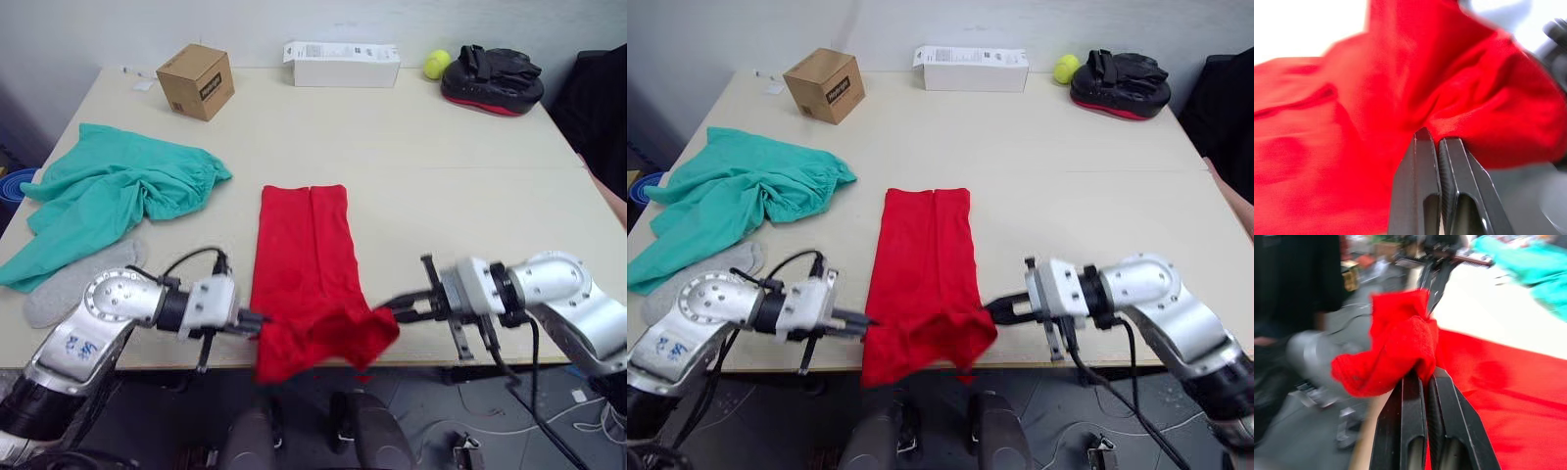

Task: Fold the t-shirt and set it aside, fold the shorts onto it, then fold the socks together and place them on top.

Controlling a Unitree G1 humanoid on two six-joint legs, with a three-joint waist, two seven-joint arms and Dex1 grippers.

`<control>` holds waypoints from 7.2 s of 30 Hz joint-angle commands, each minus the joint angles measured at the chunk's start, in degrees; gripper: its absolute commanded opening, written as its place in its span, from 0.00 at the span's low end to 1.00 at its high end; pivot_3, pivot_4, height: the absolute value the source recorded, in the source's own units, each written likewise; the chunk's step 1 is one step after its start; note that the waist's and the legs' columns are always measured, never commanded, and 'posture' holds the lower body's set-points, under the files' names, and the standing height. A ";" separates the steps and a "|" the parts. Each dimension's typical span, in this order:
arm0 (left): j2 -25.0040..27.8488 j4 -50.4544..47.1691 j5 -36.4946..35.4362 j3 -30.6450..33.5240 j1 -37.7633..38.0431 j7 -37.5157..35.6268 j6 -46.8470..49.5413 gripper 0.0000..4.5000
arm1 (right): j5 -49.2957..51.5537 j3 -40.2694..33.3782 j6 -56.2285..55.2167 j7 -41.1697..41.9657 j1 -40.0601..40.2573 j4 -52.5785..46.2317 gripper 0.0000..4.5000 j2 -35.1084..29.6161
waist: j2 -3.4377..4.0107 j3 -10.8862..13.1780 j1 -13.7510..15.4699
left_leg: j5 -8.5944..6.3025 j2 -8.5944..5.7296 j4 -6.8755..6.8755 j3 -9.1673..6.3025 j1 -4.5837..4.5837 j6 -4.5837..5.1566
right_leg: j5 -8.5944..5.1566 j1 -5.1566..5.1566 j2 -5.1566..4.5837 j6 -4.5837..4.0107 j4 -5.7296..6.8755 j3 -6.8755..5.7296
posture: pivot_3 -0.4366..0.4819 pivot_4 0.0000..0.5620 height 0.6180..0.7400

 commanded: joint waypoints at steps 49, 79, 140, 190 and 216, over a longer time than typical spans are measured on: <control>-25.25 52.24 -7.06 26.41 -35.72 35.55 38.39 0.92 | -23.52 -16.78 25.80 -17.27 -44.01 72.47 0.94 32.84 | -0.02 0.01 -1.82 | 0.69 -0.08 0.15 0.31 -0.80 -0.36 | 0.27 -1.07 -0.01 0.47 0.82 0.16 | 0.48 0.27 1.00; -2.80 13.38 27.58 -2.30 -3.02 13.06 -14.70 1.00 | -47.20 2.94 -26.21 -13.66 -5.61 20.42 1.00 23.82 | -0.02 0.01 -1.52 | 0.90 -0.05 -0.49 0.35 -0.67 -0.37 | 0.47 -1.05 0.04 -0.04 0.18 0.15 | 0.48 0.27 1.00; 5.97 -12.65 -15.05 21.35 20.59 3.77 19.78 0.88 | -9.86 -4.12 0.51 8.54 7.07 -1.67 0.71 1.94 | 0.01 -0.04 0.07 | 0.85 -0.05 -0.64 0.00 -0.61 -0.20 | 0.48 -0.89 0.01 -0.24 0.07 -0.13 | 0.48 0.27 1.00; -10.13 9.77 8.49 -6.85 -4.74 10.82 16.85 0.01 | -30.72 7.28 6.25 -3.48 -6.06 16.65 0.00 26.12 | -0.03 -0.19 -0.07 | 0.77 -0.08 -0.12 -0.02 -0.76 -0.11 | 0.74 -0.81 -0.03 -0.02 0.21 -0.10 | 0.48 0.27 1.00; -7.67 -3.68 -4.93 6.40 -2.05 6.02 21.73 0.97 | -0.54 -10.04 70.58 -1.01 -11.70 19.63 1.00 8.15 | -0.01 -0.20 -0.21 | 0.80 -0.04 -0.22 -0.02 -0.86 0.15 | 0.70 -0.91 -0.05 -0.11 0.08 -0.13 | 0.48 0.27 1.00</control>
